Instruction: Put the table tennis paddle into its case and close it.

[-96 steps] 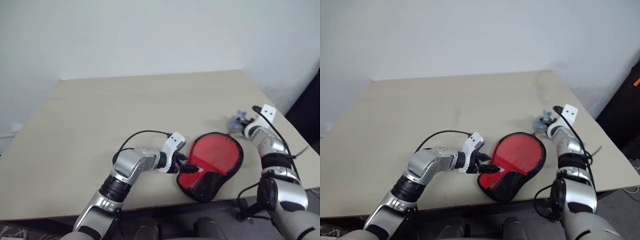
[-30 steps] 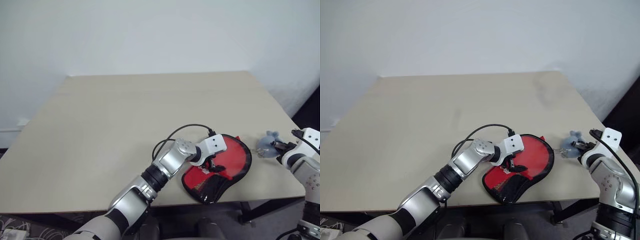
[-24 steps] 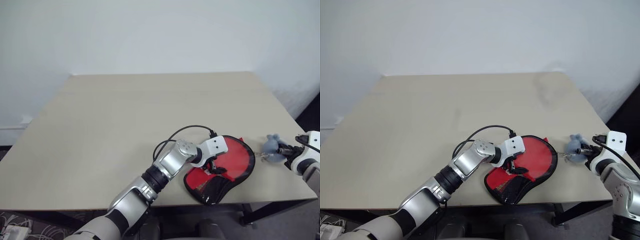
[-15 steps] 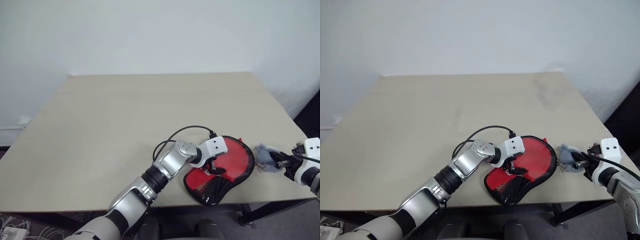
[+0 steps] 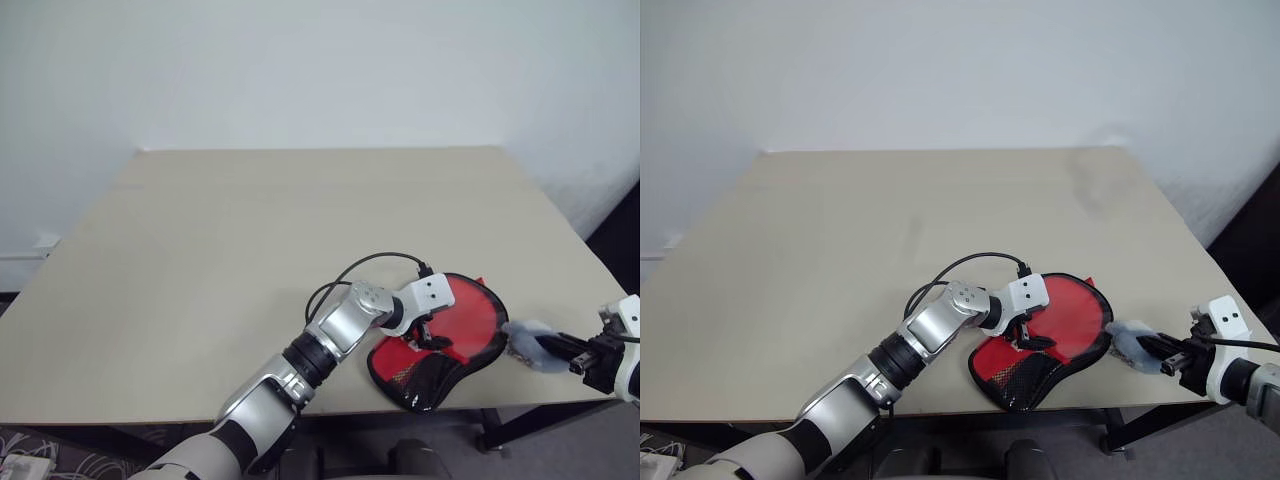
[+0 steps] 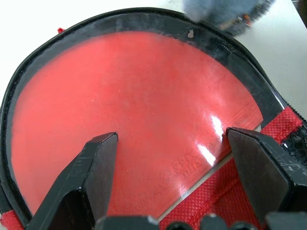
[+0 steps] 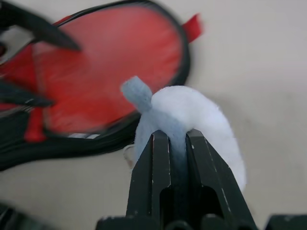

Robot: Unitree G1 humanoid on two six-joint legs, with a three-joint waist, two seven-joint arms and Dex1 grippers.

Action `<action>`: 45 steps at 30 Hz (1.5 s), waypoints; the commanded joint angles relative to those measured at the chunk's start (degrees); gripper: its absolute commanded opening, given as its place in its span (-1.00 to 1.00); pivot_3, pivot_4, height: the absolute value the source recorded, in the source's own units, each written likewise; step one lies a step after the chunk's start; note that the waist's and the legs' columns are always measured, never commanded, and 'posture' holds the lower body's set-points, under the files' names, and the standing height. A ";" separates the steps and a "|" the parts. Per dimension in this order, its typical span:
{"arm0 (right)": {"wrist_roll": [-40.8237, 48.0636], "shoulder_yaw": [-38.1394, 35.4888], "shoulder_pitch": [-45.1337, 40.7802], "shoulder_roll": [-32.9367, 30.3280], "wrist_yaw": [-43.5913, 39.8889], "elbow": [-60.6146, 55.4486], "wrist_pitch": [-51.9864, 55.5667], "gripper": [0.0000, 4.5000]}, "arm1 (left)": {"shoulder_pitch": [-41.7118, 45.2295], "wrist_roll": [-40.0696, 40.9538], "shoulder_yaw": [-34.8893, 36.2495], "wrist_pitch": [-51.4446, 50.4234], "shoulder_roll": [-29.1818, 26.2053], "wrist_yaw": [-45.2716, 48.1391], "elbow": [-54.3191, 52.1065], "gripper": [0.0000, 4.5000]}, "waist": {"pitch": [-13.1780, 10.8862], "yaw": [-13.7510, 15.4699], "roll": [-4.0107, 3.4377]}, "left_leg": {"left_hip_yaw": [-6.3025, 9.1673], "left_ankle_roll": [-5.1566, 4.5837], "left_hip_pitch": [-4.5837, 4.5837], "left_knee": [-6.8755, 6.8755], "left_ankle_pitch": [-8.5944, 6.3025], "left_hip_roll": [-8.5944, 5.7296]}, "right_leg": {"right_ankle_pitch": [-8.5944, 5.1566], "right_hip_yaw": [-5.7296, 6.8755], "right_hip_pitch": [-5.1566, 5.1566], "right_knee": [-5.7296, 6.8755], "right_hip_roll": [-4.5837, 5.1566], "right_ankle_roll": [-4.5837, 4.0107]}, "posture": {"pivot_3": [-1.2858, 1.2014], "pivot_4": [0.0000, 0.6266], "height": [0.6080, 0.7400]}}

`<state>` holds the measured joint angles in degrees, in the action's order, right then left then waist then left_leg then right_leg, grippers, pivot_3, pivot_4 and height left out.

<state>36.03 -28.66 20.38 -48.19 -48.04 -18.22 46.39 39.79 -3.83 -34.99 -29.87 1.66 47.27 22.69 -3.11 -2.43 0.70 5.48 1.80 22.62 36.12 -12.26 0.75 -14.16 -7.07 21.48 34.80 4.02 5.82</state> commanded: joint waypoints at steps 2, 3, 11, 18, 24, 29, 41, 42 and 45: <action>3.03 0.72 3.94 -1.47 -3.65 -7.89 2.07 -0.99 | -2.10 -3.04 -3.10 -3.79 -1.92 0.23 3.85 0.72 | 0.02 -0.03 0.03 | 0.01 0.01 0.00 0.01 -0.01 0.00 | 0.00 0.01 0.00 0.00 0.00 0.00 | 0.03 -1.00 1.00; 3.15 1.58 4.58 -1.55 -3.83 -9.40 2.30 -0.99 | -2.06 -3.04 -3.07 -3.83 -1.93 0.22 3.87 0.72 | 0.04 -0.04 0.07 | 0.01 0.01 0.00 0.02 -0.01 0.00 | 0.00 0.01 0.00 0.00 0.00 0.00 | 0.03 -1.00 1.00; 6.71 5.60 7.55 -1.67 -5.41 -17.72 4.26 -0.99 | -1.60 -2.98 -2.90 -3.82 -1.97 0.28 4.42 0.72 | 0.18 -0.04 0.30 | 0.01 0.05 -0.02 0.05 -0.04 0.01 | 0.00 0.02 0.00 0.00 0.01 0.00 | 0.03 -1.00 1.00; 9.52 10.75 8.07 -1.70 -5.79 -23.32 4.78 -0.99 | -0.97 -2.99 -2.68 -3.58 -1.63 0.32 5.35 0.72 | 0.24 -0.04 0.41 | 0.03 0.04 -0.02 0.04 -0.06 0.02 | 0.00 0.03 0.00 0.01 0.00 0.00 | 0.03 -1.00 1.00; 11.87 14.07 8.97 -2.98 -7.10 -26.66 4.92 -0.99 | -0.89 -2.90 -2.68 -3.75 -1.29 0.28 5.49 0.72 | 0.30 0.00 0.50 | 0.03 0.04 -0.02 0.05 -0.06 0.02 | 0.00 0.04 -0.02 0.00 0.01 0.00 | 0.03 -1.00 1.00; 16.64 12.55 10.29 -3.82 -7.59 -29.17 6.08 -0.99 | -0.99 -2.69 -2.33 -4.30 -1.42 0.26 5.33 0.72 | 0.38 -0.02 0.66 | 0.03 0.04 -0.02 0.06 -0.06 0.02 | 0.00 0.04 -0.04 0.01 0.01 0.00 | 0.03 -1.00 1.00; 14.92 16.42 0.53 -5.20 -5.44 -21.54 4.27 -0.99 | -0.80 -2.45 -1.75 -4.79 -1.50 0.02 5.33 0.72 | 0.41 -0.18 0.79 | 0.01 0.04 -0.04 0.24 -0.10 0.04 | 0.00 0.05 -0.08 0.00 0.02 0.01 | 0.03 -1.00 1.00; 14.83 16.95 -0.24 -4.92 -5.15 -20.66 4.40 -0.99 | -0.79 -2.45 -1.71 -4.79 -1.54 -0.02 5.33 0.72 | 0.41 -0.16 0.78 | 0.00 0.05 -0.03 0.30 -0.10 0.04 | 0.00 0.04 -0.08 0.01 0.02 0.01 | 0.03 -1.00 1.00; 11.70 18.74 -1.03 -4.01 -4.06 -17.99 2.76 -0.99 | -0.71 -2.45 -1.47 -4.80 -1.76 -0.24 5.28 0.72 | 0.42 -0.16 0.78 | 0.01 0.05 -0.03 0.36 -0.11 0.06 | 0.00 0.05 -0.10 0.03 0.01 0.01 | 0.03 -1.00 1.00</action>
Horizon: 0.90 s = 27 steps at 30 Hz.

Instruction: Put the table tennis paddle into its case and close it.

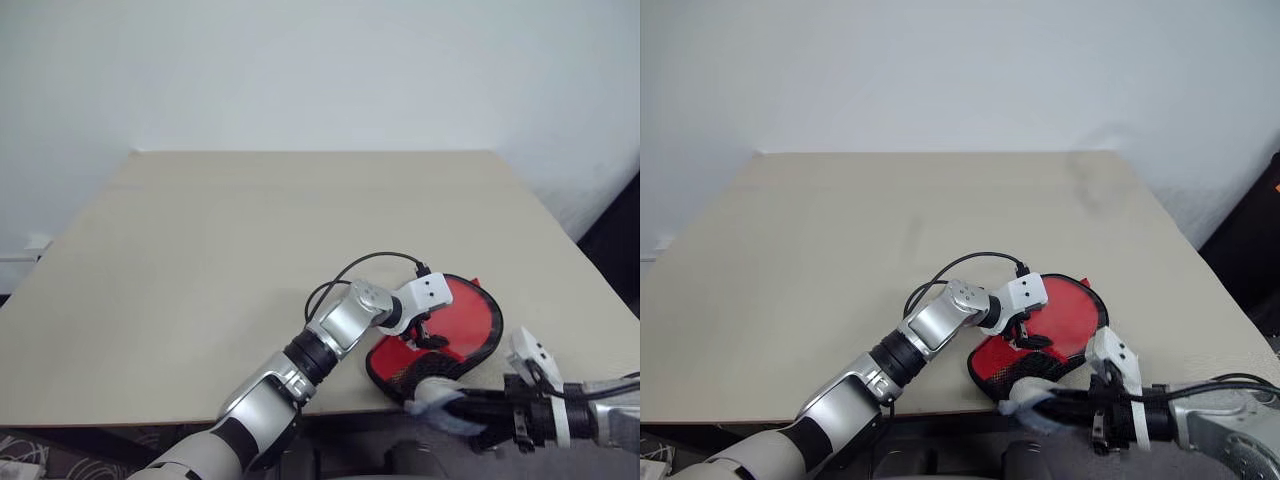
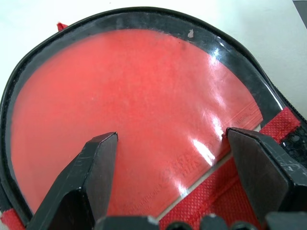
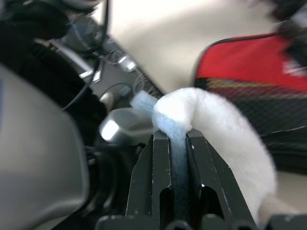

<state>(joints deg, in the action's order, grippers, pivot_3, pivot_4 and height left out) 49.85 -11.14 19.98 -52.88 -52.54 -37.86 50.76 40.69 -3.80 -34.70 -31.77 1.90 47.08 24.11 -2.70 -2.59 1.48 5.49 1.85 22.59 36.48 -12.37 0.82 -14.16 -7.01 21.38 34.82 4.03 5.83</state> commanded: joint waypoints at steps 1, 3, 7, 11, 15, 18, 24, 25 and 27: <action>-2.77 1.49 -1.10 1.11 0.72 2.37 -2.19 -0.99 | -1.59 -2.46 -1.65 -2.93 -2.10 -0.11 3.84 0.72 | 0.01 0.00 -0.02 | 0.00 0.00 0.00 0.01 0.00 0.01 | 0.00 0.00 -0.01 0.00 0.00 0.00 | 0.03 -1.00 1.00; -3.58 1.39 -2.55 2.75 1.83 3.86 -3.65 -0.99 | -1.64 -2.42 -1.47 -3.06 -2.20 -0.27 3.78 0.72 | 0.02 -0.17 -0.02 | -0.02 0.00 -0.01 0.06 0.00 0.01 | 0.00 0.00 -0.03 0.01 0.00 0.00 | 0.03 -1.00 1.00; -4.86 0.94 -5.34 5.68 3.29 7.26 -5.19 -0.99 | -2.10 -2.29 -1.07 -3.38 -2.42 -0.81 3.36 0.72 | 0.02 -0.21 -0.02 | -0.05 0.01 -0.02 0.18 0.00 0.05 | 0.01 0.00 -0.03 0.01 -0.01 0.01 | 0.03 -1.00 1.00; -6.59 0.95 -7.13 6.97 3.01 10.69 -6.91 -0.99 | -2.97 -2.10 -0.67 -4.55 -2.64 -1.28 2.19 0.72 | 0.04 -0.38 -0.05 | -0.05 0.01 -0.04 0.25 0.00 0.07 | 0.01 0.00 -0.05 0.02 -0.02 0.01 | 0.03 -1.00 1.00; -8.60 0.99 -8.85 7.27 2.55 14.23 -8.34 -0.99 | -3.63 -2.16 -0.46 -5.34 -2.88 -1.50 1.16 0.72 | 0.05 -0.40 -0.08 | -0.08 0.01 -0.05 0.32 0.00 0.08 | 0.01 0.00 -0.06 0.02 -0.01 0.01 | 0.03 -1.00 1.00; -9.66 0.93 -11.09 7.56 2.11 18.16 -9.38 -0.99 | -3.95 -2.06 -0.22 -5.99 -3.19 -1.70 0.53 0.72 | 0.06 -0.40 -0.10 | -0.08 0.01 -0.05 0.35 0.00 0.08 | 0.01 -0.01 -0.06 0.02 -0.01 0.01 | 0.03 -1.00 1.00; -10.04 1.40 -15.34 8.16 1.14 21.92 -9.83 -0.70 | -3.93 -1.92 0.13 -6.66 -3.60 -2.11 0.10 0.72 | 0.05 -0.47 -0.14 | -0.09 0.01 -0.07 0.41 0.00 0.07 | 0.01 -0.01 -0.04 0.01 -0.01 0.01 | 0.03 -1.00 1.00; -9.74 1.54 -15.64 8.30 0.70 22.12 -9.74 -0.58 | -3.90 -1.89 0.21 -6.70 -3.66 -2.18 0.10 0.72 | 0.05 -0.48 -0.14 | -0.09 0.01 -0.08 0.41 0.00 0.07 | 0.01 -0.01 -0.03 0.01 -0.01 0.01 | 0.03 -1.00 1.00; -9.85 1.87 -15.95 8.42 -0.03 22.11 -10.06 -0.27 | -3.85 -1.84 0.36 -6.83 -3.77 -2.31 0.09 0.72 | 0.06 -0.49 -0.16 | -0.09 0.01 -0.10 0.42 0.00 0.07 | 0.01 -0.01 -0.01 0.01 -0.01 0.01 | 0.03 -1.00 1.00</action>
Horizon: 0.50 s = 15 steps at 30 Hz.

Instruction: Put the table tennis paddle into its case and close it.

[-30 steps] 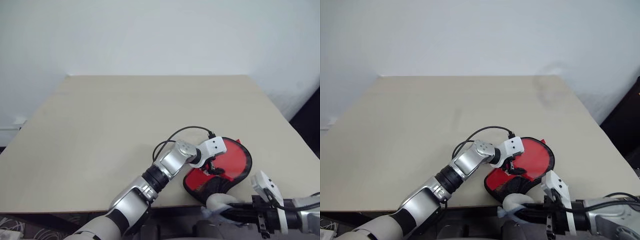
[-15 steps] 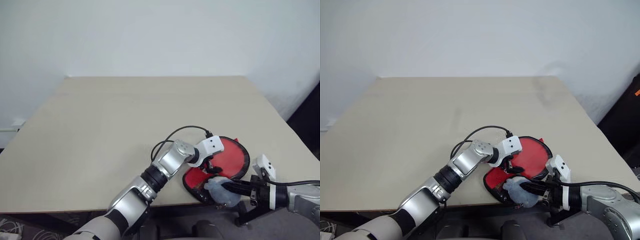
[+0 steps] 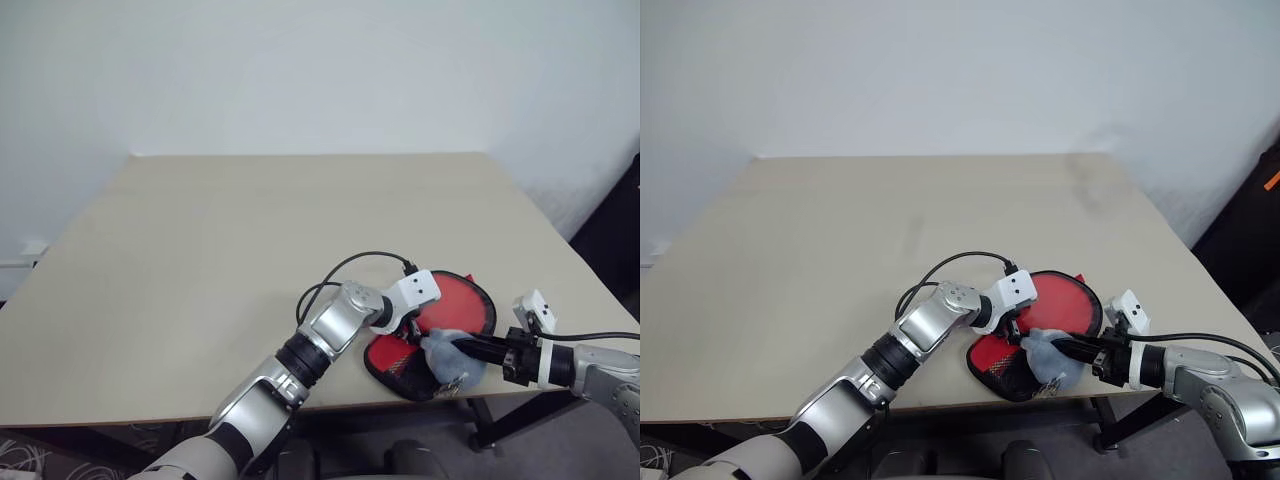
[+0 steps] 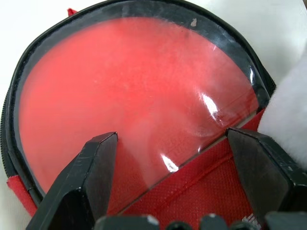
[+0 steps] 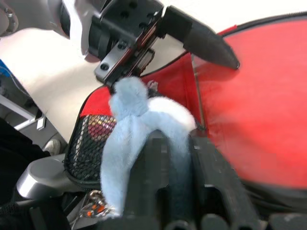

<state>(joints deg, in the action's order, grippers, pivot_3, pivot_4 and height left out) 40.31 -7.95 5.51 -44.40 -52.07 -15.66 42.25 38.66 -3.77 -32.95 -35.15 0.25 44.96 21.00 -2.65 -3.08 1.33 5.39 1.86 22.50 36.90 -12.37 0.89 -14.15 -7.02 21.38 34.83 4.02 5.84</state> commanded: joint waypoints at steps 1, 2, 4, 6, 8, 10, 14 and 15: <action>-0.37 -1.23 -1.60 0.02 -0.81 -0.15 -1.74 -0.10 | -1.79 -1.84 -1.30 -3.53 -2.17 -0.23 3.22 0.72 | 0.00 0.01 0.00 | 0.00 0.00 -0.01 0.01 0.00 0.00 | 0.00 0.00 0.00 0.00 0.00 0.00 | 0.03 -1.00 1.00; -0.24 -1.45 -1.83 0.35 -0.66 -0.20 -1.90 0.05 | -1.72 -1.80 -1.21 -3.61 -2.24 -0.24 3.24 0.72 | 0.00 0.01 0.00 | 0.01 0.00 -0.01 0.01 0.00 0.00 | 0.00 0.00 0.00 0.00 0.00 0.00 | 0.03 -1.00 1.00; -0.05 -2.34 -2.91 1.64 0.85 0.33 -2.32 0.39 | -1.60 -1.73 -1.06 -3.70 -2.37 -0.19 3.33 0.72 | 0.01 -0.03 -0.02 | 0.01 0.00 -0.01 0.01 0.00 0.00 | 0.00 0.00 0.01 0.00 0.00 0.00 | 0.03 -1.00 1.00; 0.45 -3.13 -3.86 2.45 1.30 0.88 -2.51 0.72 | -1.50 -1.70 -0.98 -3.73 -2.52 -0.10 3.36 0.72 | 0.01 -0.05 -0.04 | 0.00 0.00 -0.02 0.01 0.00 0.00 | 0.00 0.00 0.03 -0.01 0.00 0.00 | 0.03 -1.00 1.00; 0.66 -3.61 -4.13 2.98 1.05 1.07 -2.97 0.99 | -1.37 -1.72 -0.89 -3.70 -2.68 -0.07 3.40 0.72 | 0.01 0.00 -0.06 | 0.00 0.00 -0.01 0.01 0.00 0.00 | 0.00 0.00 0.04 -0.01 0.00 0.00 | 0.03 -1.00 1.00; 1.20 -4.47 -4.46 4.28 1.59 1.27 -3.61 0.99 | -1.12 -1.79 0.25 -1.30 -2.94 -1.06 3.76 0.72 | 0.03 0.00 -0.10 | 0.03 0.00 -0.01 0.01 0.00 0.00 | 0.00 0.00 0.04 0.00 -0.02 0.00 | 0.03 -1.00 1.00; 1.65 -5.83 -5.08 6.84 2.92 1.29 -4.39 0.99 | 2.12 1.17 7.90 1.25 -2.68 -4.12 6.63 0.72 | 0.03 -0.04 -0.26 | 0.00 0.00 0.01 0.01 0.00 0.00 | 0.00 -0.01 0.09 0.01 -0.01 0.00 | 0.03 -1.00 1.00; 1.64 -5.97 -5.15 7.31 3.07 1.13 -4.45 0.99 | 3.12 2.07 9.53 1.19 -2.84 -4.40 7.39 0.72 | 0.01 -0.05 -0.26 | 0.00 0.00 0.02 0.01 0.00 0.00 | 0.00 -0.01 0.11 0.01 -0.01 0.00 | 0.03 -1.00 1.00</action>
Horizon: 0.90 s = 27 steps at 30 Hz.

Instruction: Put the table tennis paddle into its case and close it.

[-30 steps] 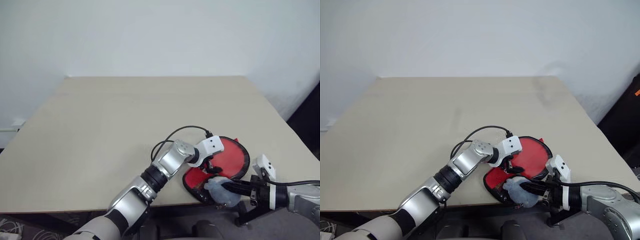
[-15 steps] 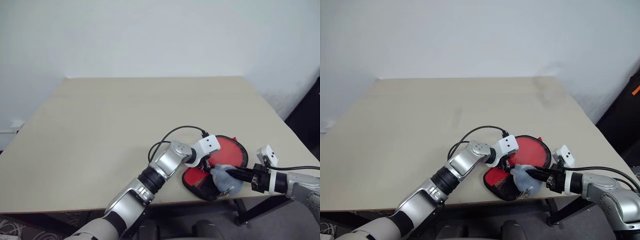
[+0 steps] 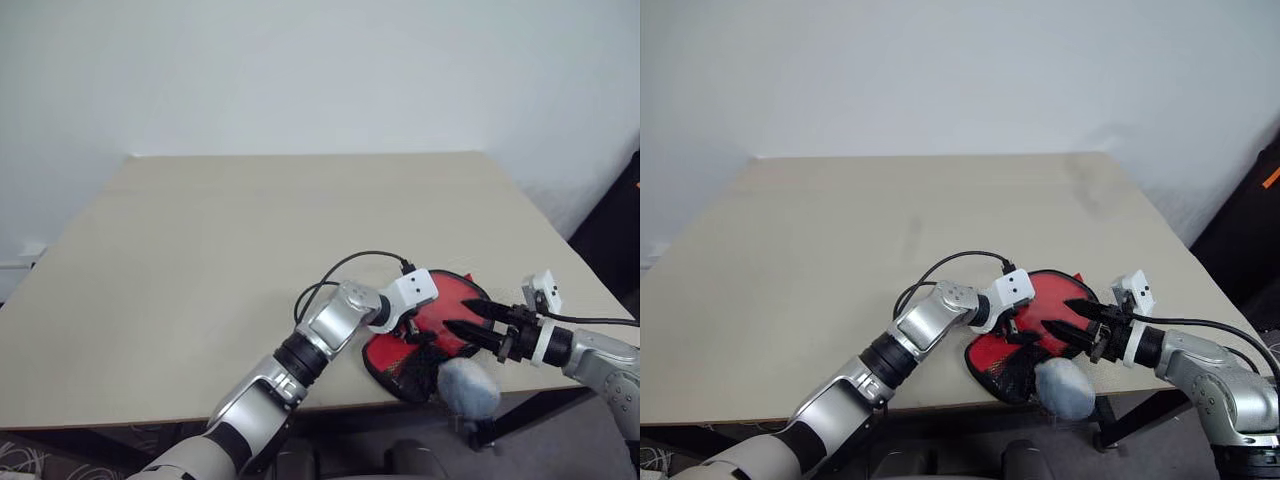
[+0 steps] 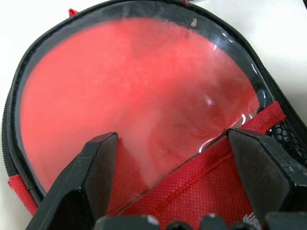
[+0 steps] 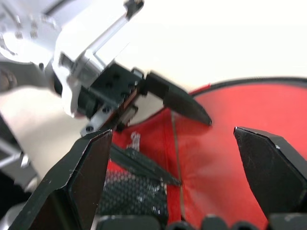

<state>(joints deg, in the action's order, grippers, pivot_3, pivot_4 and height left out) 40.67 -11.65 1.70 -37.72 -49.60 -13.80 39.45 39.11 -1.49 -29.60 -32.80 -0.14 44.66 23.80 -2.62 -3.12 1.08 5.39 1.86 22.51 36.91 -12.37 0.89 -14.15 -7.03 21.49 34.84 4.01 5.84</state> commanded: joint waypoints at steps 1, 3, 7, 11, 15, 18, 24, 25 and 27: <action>1.47 -2.50 -1.48 1.17 0.77 -0.84 -1.63 0.99 | 3.85 0.38 7.72 -0.54 -2.78 -4.67 5.75 0.72 | -0.08 -0.01 -0.01 | 0.00 0.00 0.00 0.00 0.00 0.00 | 0.00 0.00 0.04 0.00 0.00 0.00 | 0.03 -1.00 1.00; 2.12 -3.09 -2.31 2.46 1.66 -0.90 -1.72 0.99 | 6.22 0.99 10.35 0.98 -3.88 -5.69 8.38 0.72 | -0.20 -0.03 -0.11 | 0.02 0.00 0.02 0.00 0.00 0.00 | 0.00 0.01 0.17 -0.01 -0.01 0.00 | 0.03 -1.00 1.00; 4.61 -4.68 -5.23 4.53 3.88 -1.19 -0.74 0.99 | 9.06 2.82 15.13 3.63 -5.85 -5.03 10.66 0.72 | -0.50 0.16 -0.38 | 0.01 -0.01 0.12 0.00 0.01 -0.03 | 0.01 0.00 0.34 0.03 0.00 0.01 | 0.03 -1.00 1.00; 6.61 -4.55 -7.01 5.25 5.46 -2.65 1.02 0.99 | 8.30 4.77 17.63 5.13 -9.84 -0.50 6.69 0.72 | -0.52 0.65 -0.34 | 0.07 -0.27 0.31 -0.05 0.17 -0.21 | 0.54 -0.18 0.36 0.12 0.01 0.32 | 0.03 -1.00 1.00; 7.28 -3.69 -9.12 5.51 5.93 -1.60 1.98 0.99 | 4.11 7.46 19.67 3.74 -16.95 5.17 -0.93 0.72 | -0.47 0.38 -0.45 | 0.09 -0.28 0.88 -0.67 0.20 -0.20 | 0.70 -0.19 1.06 0.20 -0.03 0.28 | 0.03 -1.00 1.00; 7.82 -3.97 -11.63 6.10 5.69 0.06 1.87 0.99 | -0.93 9.11 20.61 2.32 -23.53 9.17 -7.90 0.72 | -0.45 0.05 -0.59 | 0.01 -0.30 0.90 -0.86 0.20 -0.18 | 0.82 -0.18 1.30 0.27 -0.03 0.09 | 0.03 -1.00 1.00; 8.62 -3.86 -14.18 4.09 1.17 3.58 2.54 0.99 | -14.42 11.76 23.02 -2.92 -34.83 12.74 -20.30 0.72 | -0.50 0.33 -0.55 | 0.00 -0.32 0.86 -0.57 0.22 -0.17 | 0.69 -0.13 1.08 0.29 -0.01 0.26 | 0.03 -1.00 1.00; 8.33 -3.54 -14.70 3.76 0.68 4.15 2.60 0.99 | -16.97 11.72 23.49 -3.38 -36.24 12.36 -21.79 0.72 | -0.51 0.32 -0.56 | 0.00 -0.32 0.85 -0.44 0.22 -0.17 | 0.70 -0.13 1.05 0.30 -0.01 0.24 | 0.03 -1.00 1.00; 6.98 -2.63 -15.99 3.55 0.06 5.69 1.89 0.99 | -21.29 12.28 24.32 -3.97 -38.18 11.85 -24.73 0.72 | -0.51 0.14 -0.55 | -0.03 -0.32 0.82 -0.27 0.21 -0.15 | 0.68 -0.13 1.00 0.32 -0.01 0.12 | 0.03 -1.00 1.00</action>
<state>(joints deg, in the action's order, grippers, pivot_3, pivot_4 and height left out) 47.74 -14.01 -12.30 -33.35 -48.50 -8.32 42.28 18.00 9.94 -6.77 -36.22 -37.69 56.70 3.05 -3.13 -2.98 0.52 5.31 1.53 23.29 36.68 -12.14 0.76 -13.45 -7.16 22.44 35.16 4.01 5.93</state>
